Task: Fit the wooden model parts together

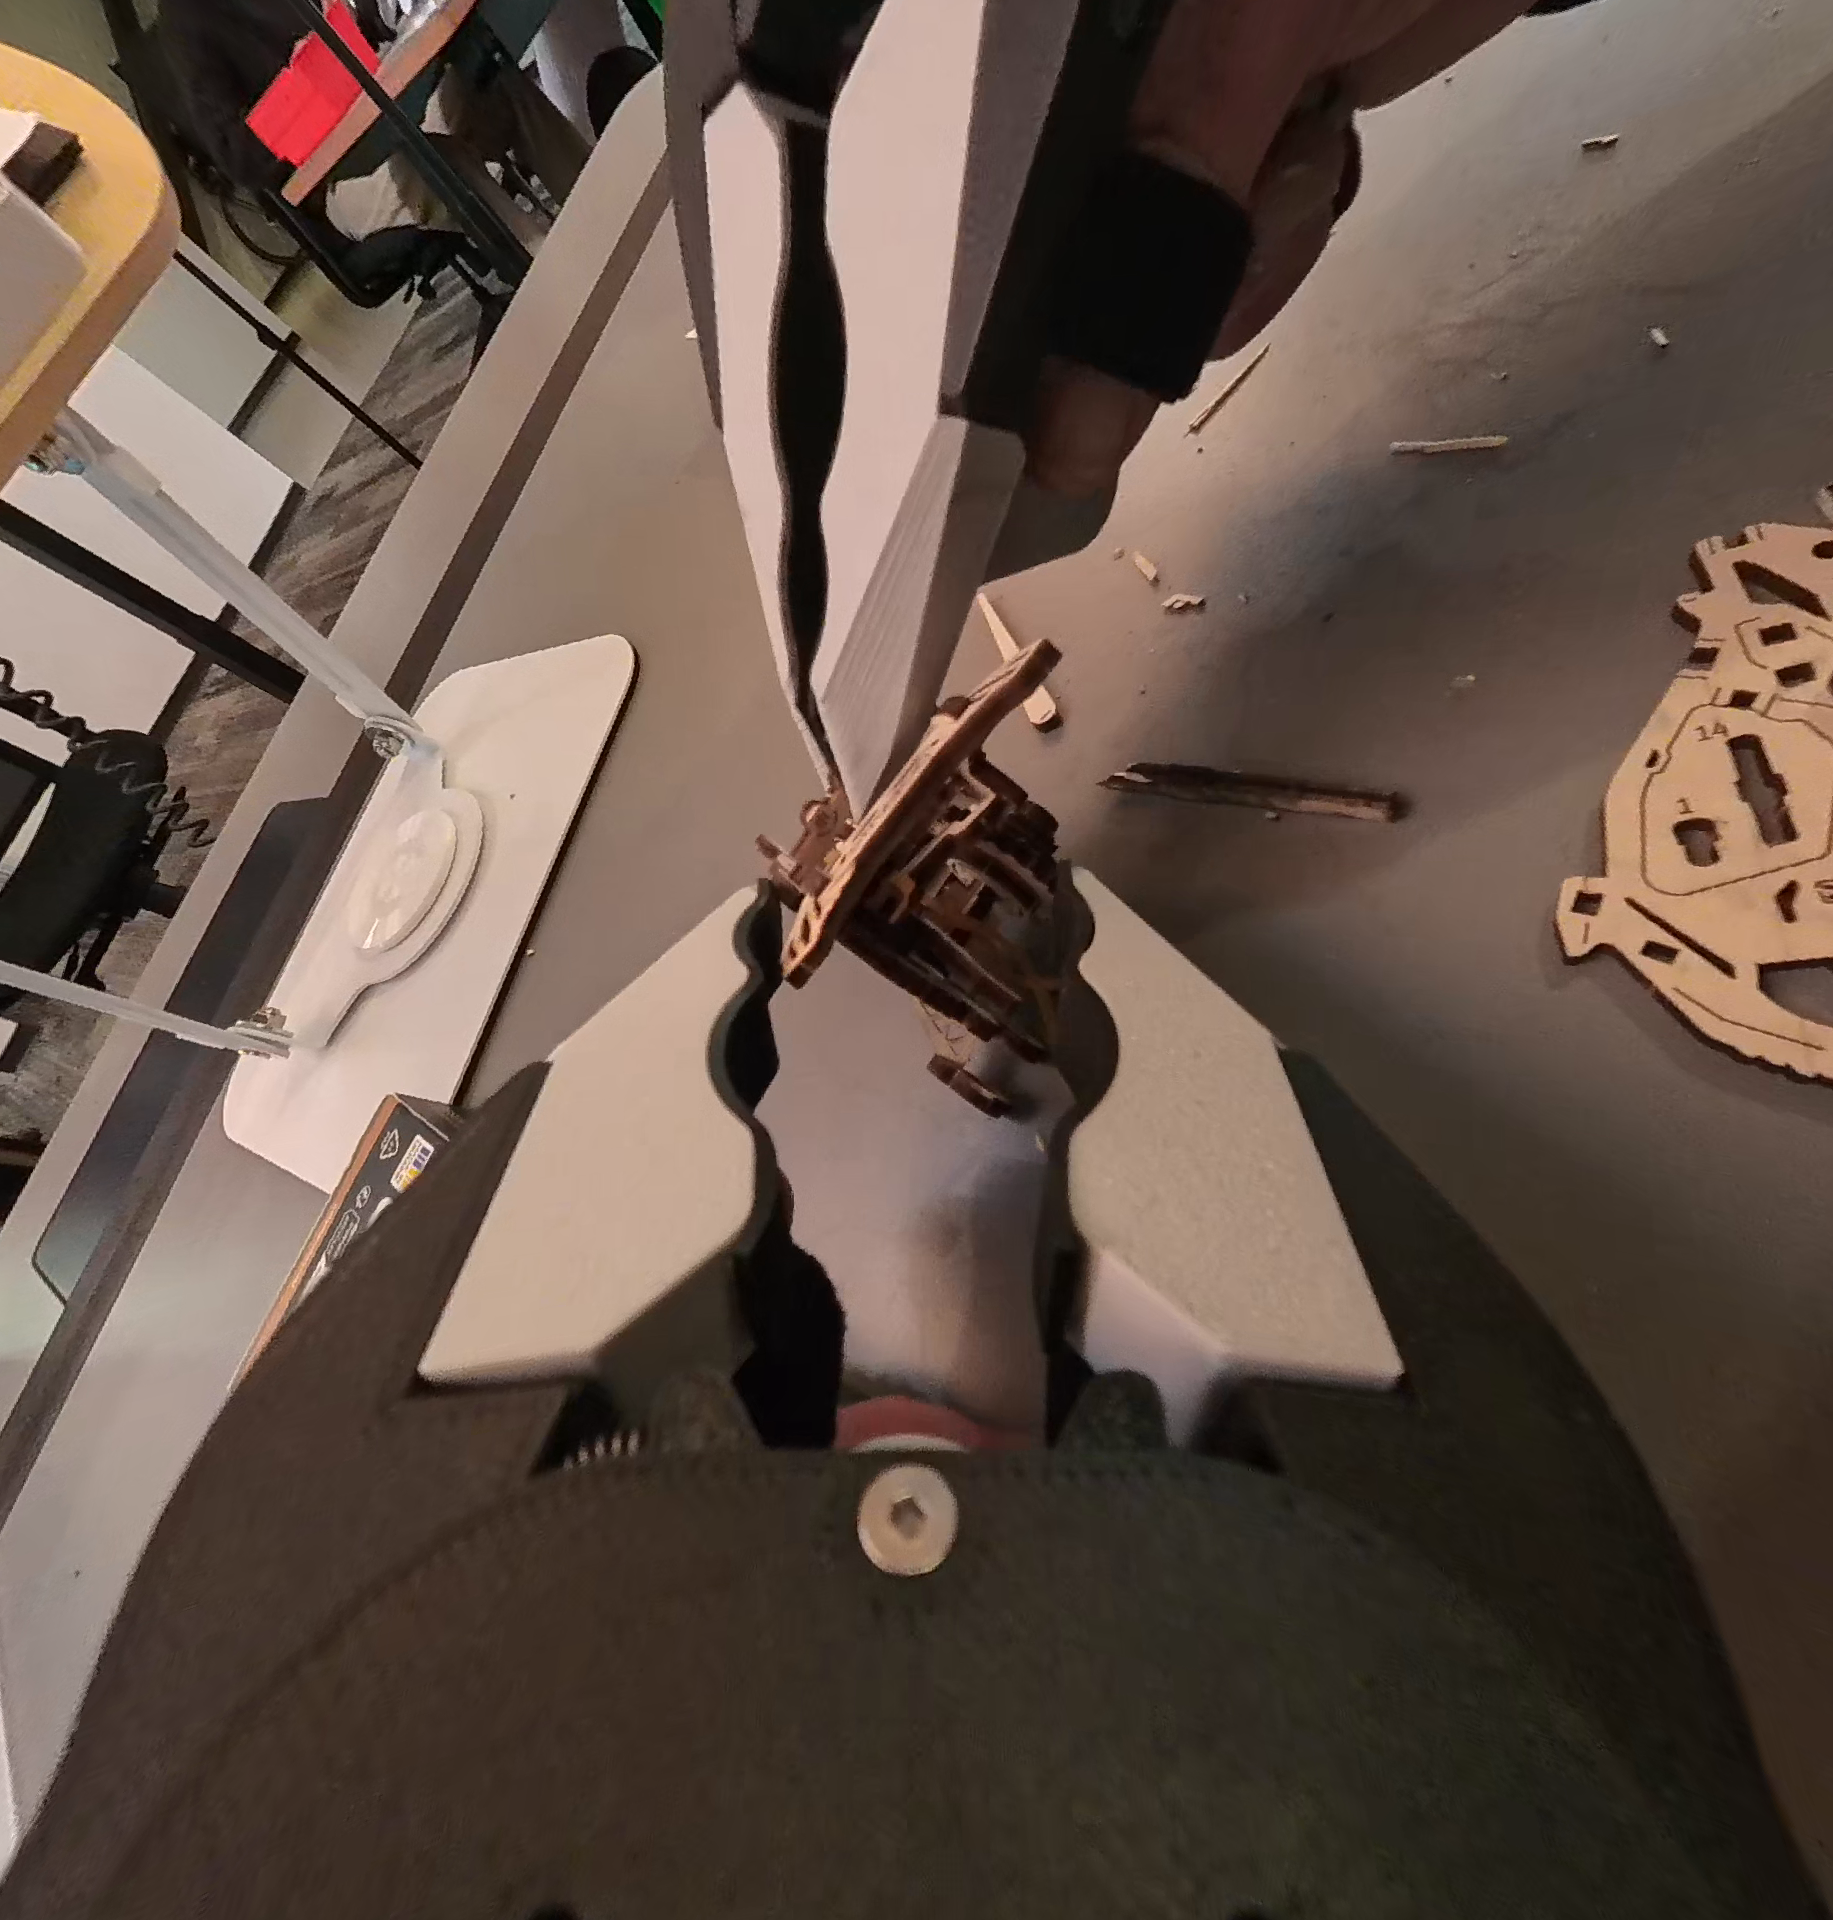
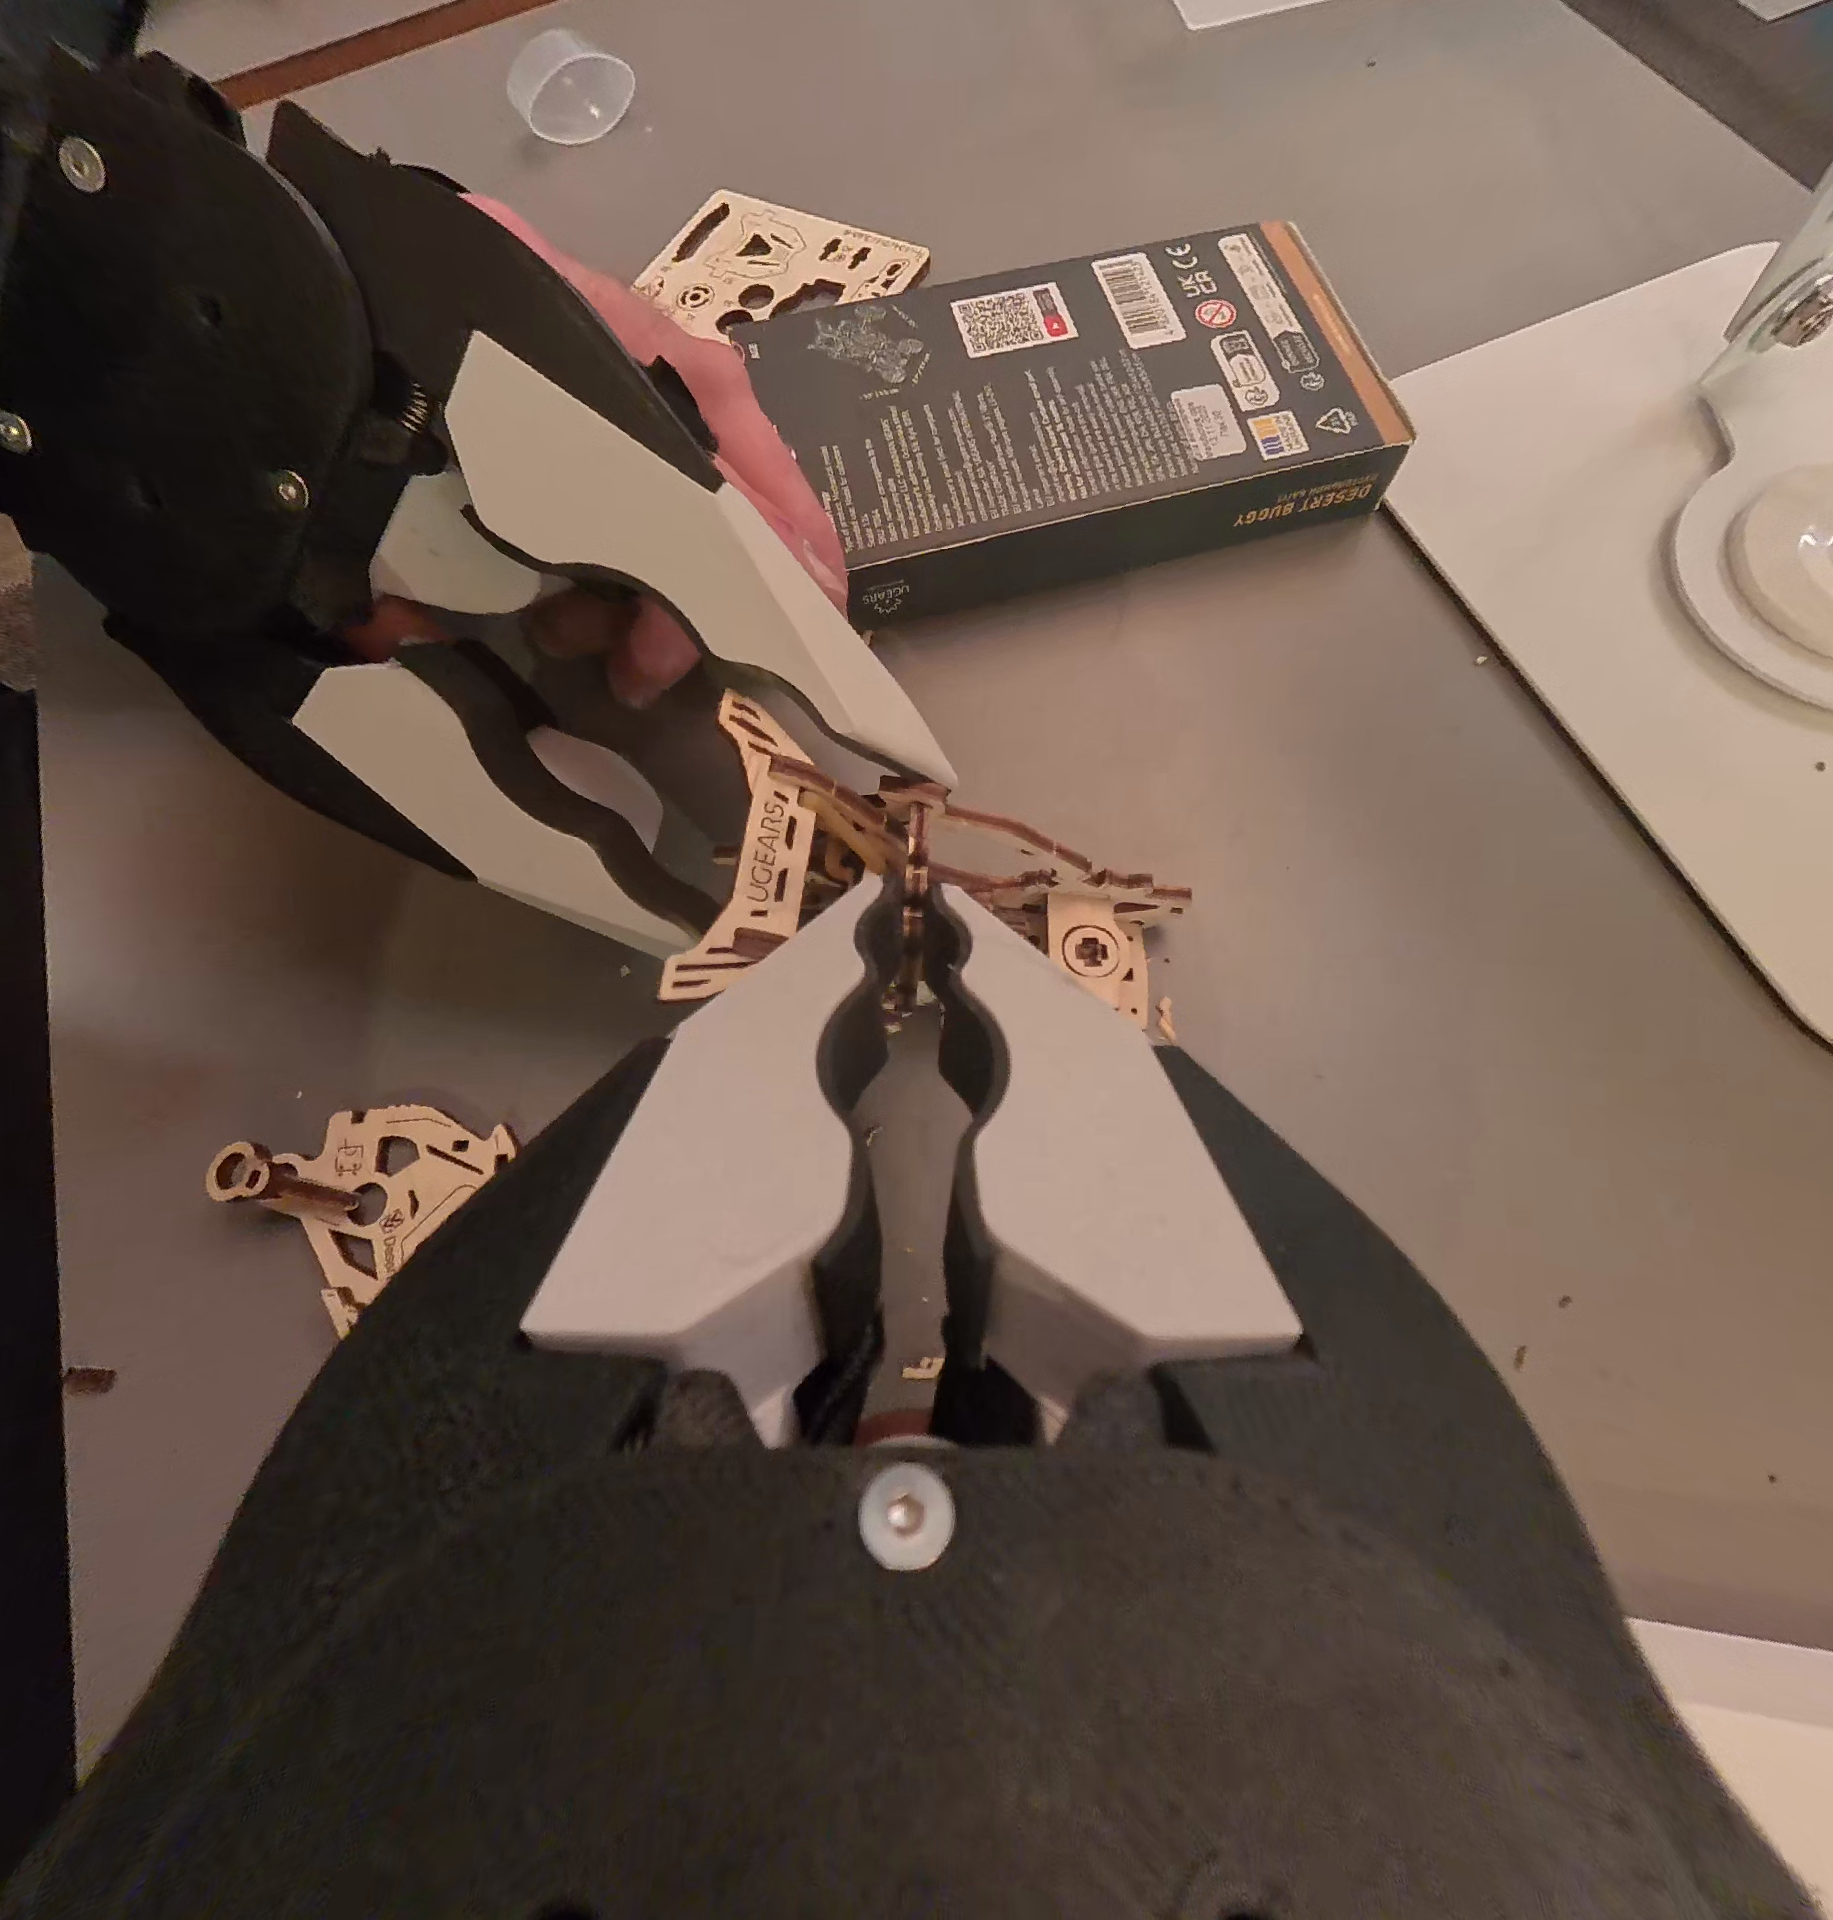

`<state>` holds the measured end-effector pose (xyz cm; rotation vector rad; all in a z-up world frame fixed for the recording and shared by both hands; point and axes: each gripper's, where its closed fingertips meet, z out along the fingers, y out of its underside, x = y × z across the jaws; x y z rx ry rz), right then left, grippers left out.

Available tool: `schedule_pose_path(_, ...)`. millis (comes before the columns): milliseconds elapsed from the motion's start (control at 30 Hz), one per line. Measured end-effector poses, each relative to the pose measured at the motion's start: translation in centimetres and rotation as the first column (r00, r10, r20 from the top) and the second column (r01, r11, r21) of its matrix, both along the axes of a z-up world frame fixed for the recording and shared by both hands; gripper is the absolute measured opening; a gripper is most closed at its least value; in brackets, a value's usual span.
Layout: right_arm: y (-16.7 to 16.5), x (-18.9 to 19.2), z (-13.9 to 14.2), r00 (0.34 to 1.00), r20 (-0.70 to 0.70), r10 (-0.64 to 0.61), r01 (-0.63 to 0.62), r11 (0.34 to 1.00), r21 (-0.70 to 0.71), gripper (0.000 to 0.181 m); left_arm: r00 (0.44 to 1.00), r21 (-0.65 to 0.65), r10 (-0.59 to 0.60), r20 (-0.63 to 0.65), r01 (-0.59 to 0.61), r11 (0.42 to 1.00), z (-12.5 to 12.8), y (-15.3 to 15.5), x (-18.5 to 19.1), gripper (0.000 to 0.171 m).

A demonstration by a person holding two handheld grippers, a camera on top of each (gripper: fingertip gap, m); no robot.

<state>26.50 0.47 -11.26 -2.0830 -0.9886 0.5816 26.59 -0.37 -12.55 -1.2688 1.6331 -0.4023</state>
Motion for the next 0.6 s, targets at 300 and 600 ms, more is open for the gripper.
schedule_pose_path(300, 0.2, 0.0, 0.0, 1.0, 0.017, 0.009, -0.009, 1.0, 0.008, 0.0, 1.0, -0.007, 0.003, 0.001, -0.003, 1.0, 0.0, 0.1, 0.0, 0.05)
schedule_pose_path(600, -0.1, -0.3, -0.9, 0.999, 0.031, 0.026, -0.026, 0.999, -0.019, 0.0, 1.0, -0.008, -0.005, 0.0, 0.005, 1.0, -0.1, -0.1, 0.1, 0.052)
